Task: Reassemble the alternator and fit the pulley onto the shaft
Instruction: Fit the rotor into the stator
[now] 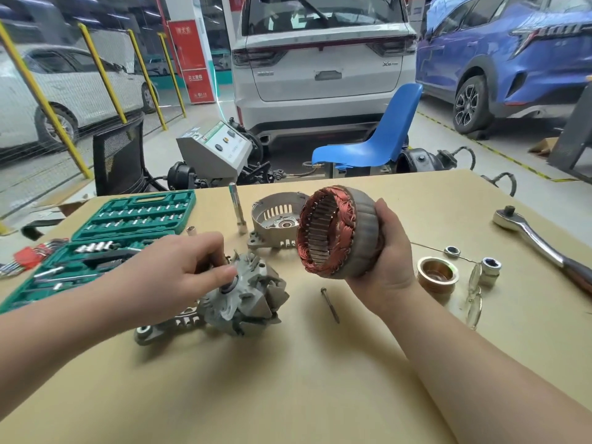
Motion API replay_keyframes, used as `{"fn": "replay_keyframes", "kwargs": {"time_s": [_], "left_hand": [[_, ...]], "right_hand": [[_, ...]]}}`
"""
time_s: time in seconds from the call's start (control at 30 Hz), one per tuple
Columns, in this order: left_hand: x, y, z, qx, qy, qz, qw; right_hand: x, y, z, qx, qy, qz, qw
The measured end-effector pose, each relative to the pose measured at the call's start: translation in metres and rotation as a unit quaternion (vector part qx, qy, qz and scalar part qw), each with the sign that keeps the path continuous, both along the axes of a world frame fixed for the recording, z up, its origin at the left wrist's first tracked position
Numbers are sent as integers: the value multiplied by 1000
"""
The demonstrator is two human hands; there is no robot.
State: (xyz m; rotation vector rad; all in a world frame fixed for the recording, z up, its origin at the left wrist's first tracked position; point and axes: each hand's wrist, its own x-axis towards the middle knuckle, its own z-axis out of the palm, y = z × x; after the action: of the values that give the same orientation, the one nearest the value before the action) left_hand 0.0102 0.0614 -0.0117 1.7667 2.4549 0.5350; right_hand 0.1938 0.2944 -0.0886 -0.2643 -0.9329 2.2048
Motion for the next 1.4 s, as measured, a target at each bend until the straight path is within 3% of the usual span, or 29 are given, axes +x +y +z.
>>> {"fn": "replay_keyframes", "kwargs": {"time_s": [0.13, 0.43, 0.67, 0.83, 0.9, 1.07, 1.17, 1.27, 1.4], "left_hand": [[6, -17, -9, 29, 12, -40, 999], [18, -33, -39, 126, 41, -71, 989], [58, -13, -48, 158, 116, -120, 973], [68, -8, -58, 195, 126, -90, 969], [60, -14, -65, 212, 108, -96, 967], [16, -44, -100, 317, -57, -130, 938], [-2, -51, -116, 242, -120, -89, 959], [-2, -44, -123, 186, -104, -73, 974], [10, -22, -121, 183, -156, -96, 966]], "right_hand": [[0, -3, 1, 94, -61, -43, 993], [0, -4, -4, 143, -86, -43, 985], [0, -2, -7, 125, -59, -36, 990], [2, -2, -5, 108, -56, -51, 991], [1, -2, -5, 101, -60, -54, 992], [0, -4, -6, 92, -66, -46, 992], [-1, -4, -7, 85, -70, -39, 993], [-2, -6, -7, 88, -74, -43, 992], [-2, -5, -8, 91, -62, -52, 993]]}}
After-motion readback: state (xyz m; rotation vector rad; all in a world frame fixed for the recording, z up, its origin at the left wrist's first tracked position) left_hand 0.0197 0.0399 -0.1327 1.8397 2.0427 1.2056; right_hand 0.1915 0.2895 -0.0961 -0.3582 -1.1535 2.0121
